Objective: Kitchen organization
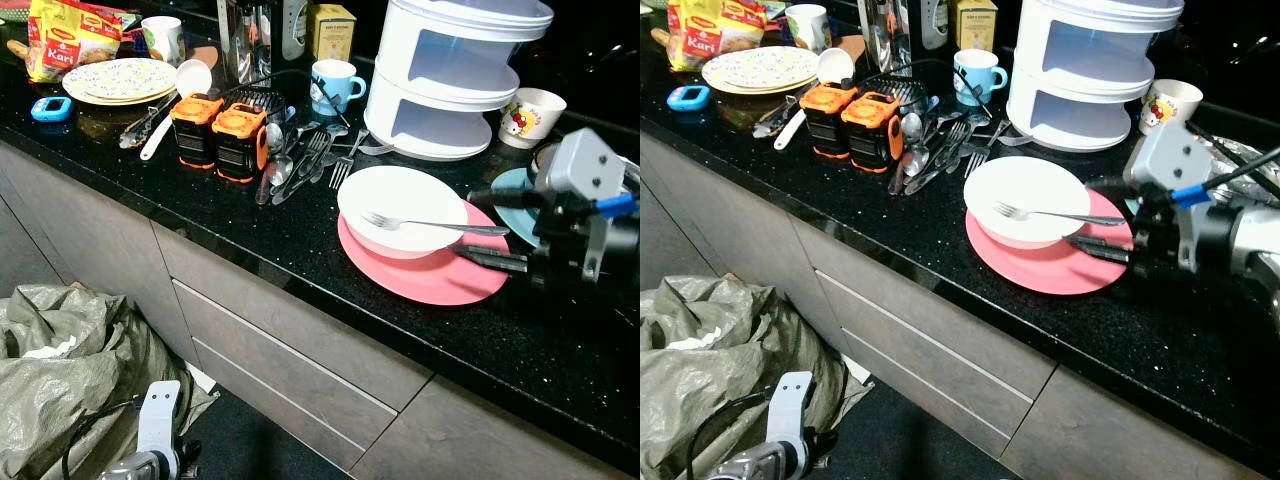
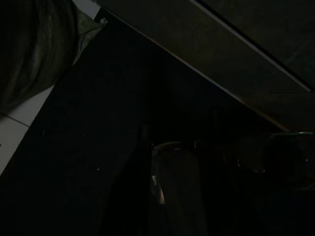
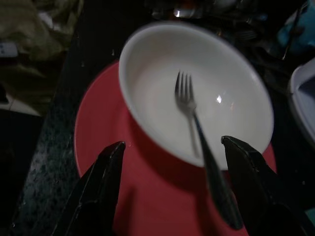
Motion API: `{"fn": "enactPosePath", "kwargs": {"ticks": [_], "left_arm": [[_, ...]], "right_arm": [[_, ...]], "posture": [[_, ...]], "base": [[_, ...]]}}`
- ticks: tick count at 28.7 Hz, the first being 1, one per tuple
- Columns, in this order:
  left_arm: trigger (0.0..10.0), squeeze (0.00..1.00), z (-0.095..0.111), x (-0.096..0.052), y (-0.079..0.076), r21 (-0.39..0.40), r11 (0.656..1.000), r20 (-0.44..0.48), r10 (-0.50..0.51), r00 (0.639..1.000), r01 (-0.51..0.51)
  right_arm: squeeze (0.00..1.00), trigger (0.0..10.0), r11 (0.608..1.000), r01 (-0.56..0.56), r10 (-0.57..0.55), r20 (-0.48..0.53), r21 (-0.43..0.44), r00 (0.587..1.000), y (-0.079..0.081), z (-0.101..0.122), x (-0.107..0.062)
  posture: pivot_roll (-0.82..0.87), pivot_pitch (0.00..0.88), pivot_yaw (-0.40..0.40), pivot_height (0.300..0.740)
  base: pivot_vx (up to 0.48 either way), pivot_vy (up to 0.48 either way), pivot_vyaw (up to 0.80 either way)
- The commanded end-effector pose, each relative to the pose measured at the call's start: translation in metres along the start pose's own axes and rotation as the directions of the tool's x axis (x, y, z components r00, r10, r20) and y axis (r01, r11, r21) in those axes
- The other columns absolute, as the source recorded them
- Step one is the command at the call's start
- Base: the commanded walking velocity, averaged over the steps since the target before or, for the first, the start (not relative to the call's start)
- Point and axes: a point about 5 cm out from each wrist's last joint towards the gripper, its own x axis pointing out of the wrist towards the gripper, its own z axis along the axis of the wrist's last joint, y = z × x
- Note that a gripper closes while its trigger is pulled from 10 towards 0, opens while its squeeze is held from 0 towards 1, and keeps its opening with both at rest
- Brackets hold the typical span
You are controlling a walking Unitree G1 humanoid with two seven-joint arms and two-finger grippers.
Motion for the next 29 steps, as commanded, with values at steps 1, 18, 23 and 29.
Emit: {"fn": "enactPosePath", "kwargs": {"ticks": [1,18,23,29], "left_arm": [[10.0,0.0,-0.008,-0.001,0.0,-0.002,1.0,-0.028,-0.001,1.0,0.001],[10.0,0.0,-0.007,-0.001,0.0,-0.006,1.0,-0.023,-0.002,1.0,0.002],[10.0,0.0,-0.006,0.0,-0.001,-0.007,1.0,-0.021,-0.003,1.0,0.003],[10.0,0.0,-0.007,0.0,-0.001,-0.008,1.0,-0.02,-0.003,1.0,0.003]], "right_arm": [[0.0,10.0,1.0,-0.008,0.006,-0.06,-0.028,0.998,0.003,-0.005,0.004],[0.0,10.0,0.976,0.1,-0.136,-0.186,-0.195,0.973,-0.012,-0.012,0.013],[0.0,10.0,0.976,0.095,-0.132,-0.186,-0.194,0.974,-0.012,-0.013,0.015],[0.0,10.0,0.972,0.104,-0.145,-0.19,-0.21,0.971,-0.013,-0.012,0.017]], "posture": [[0.02,0.071,-0.012,0.74],[0.02,0.075,-0.013,0.74],[0.02,0.076,-0.016,0.74],[0.02,0.076,-0.017,0.74]], "base": [[0.0,0.0,0.0],[0.0,0.0,0.0],[0.0,0.0,0.0],[0.0,0.0,0.0]]}}
